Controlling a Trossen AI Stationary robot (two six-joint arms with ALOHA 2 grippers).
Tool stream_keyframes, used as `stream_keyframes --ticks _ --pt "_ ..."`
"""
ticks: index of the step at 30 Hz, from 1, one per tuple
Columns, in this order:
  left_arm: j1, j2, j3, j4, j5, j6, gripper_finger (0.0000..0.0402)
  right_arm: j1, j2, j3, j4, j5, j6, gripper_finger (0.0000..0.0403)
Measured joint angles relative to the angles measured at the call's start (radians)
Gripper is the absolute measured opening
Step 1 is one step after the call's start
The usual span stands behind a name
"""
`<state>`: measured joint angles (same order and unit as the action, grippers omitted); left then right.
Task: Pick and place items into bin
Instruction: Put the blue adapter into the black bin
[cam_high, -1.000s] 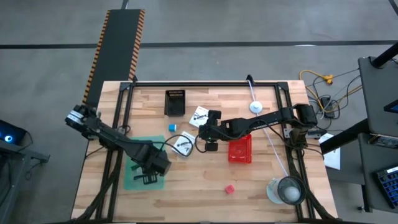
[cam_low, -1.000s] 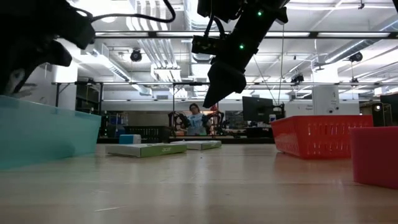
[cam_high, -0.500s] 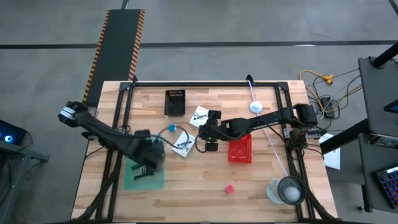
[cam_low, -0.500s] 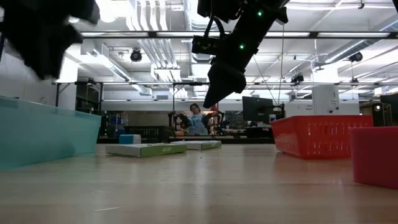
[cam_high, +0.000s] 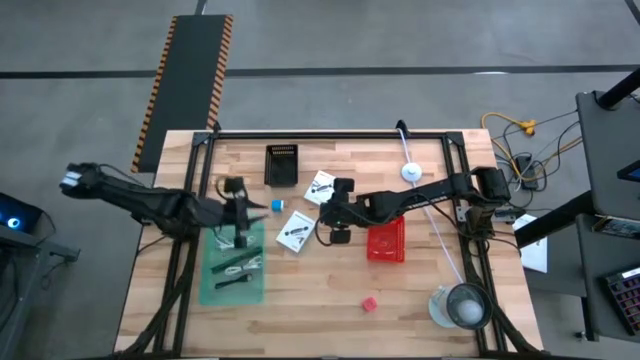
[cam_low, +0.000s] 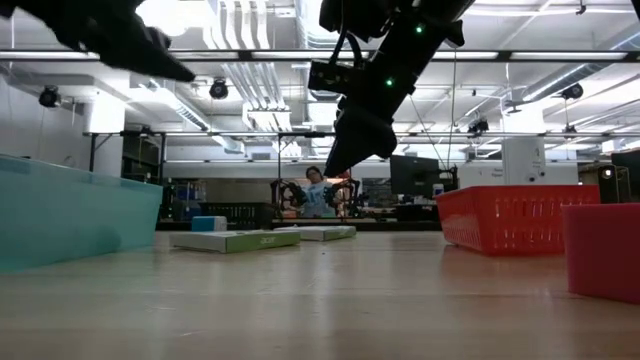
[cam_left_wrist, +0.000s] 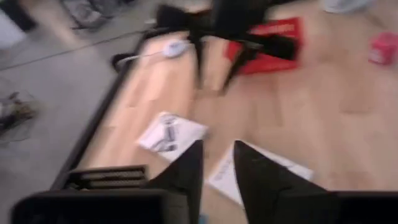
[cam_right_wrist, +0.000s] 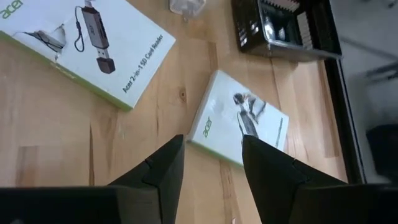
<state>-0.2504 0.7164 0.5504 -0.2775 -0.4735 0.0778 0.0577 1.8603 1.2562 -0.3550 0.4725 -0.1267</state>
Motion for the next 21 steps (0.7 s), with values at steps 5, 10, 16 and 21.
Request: stream_keyframes --ticks 5,10,16,21 --pt "0.08 -0.217 -0.168 0.177 0.195 0.044 0.0006 -0.013 0.0 -0.04 0.08 -0.001 -0.036 0.0143" --pt "0.083 -0.361 -0.291 0.25 0.212 0.06 0.0002 -0.03 0.0 -0.086 0.215 -0.001 -0.063 0.0139" --pt "0.083 -0.512 -0.37 0.271 0.227 0.097 0.0 -0.04 0.0 -0.135 0.361 -0.011 -0.157 0.0144" --pt "0.083 -0.594 -0.398 0.272 0.229 0.106 0.0 -0.04 0.0 -0.145 0.427 -0.126 -0.197 0.0149"
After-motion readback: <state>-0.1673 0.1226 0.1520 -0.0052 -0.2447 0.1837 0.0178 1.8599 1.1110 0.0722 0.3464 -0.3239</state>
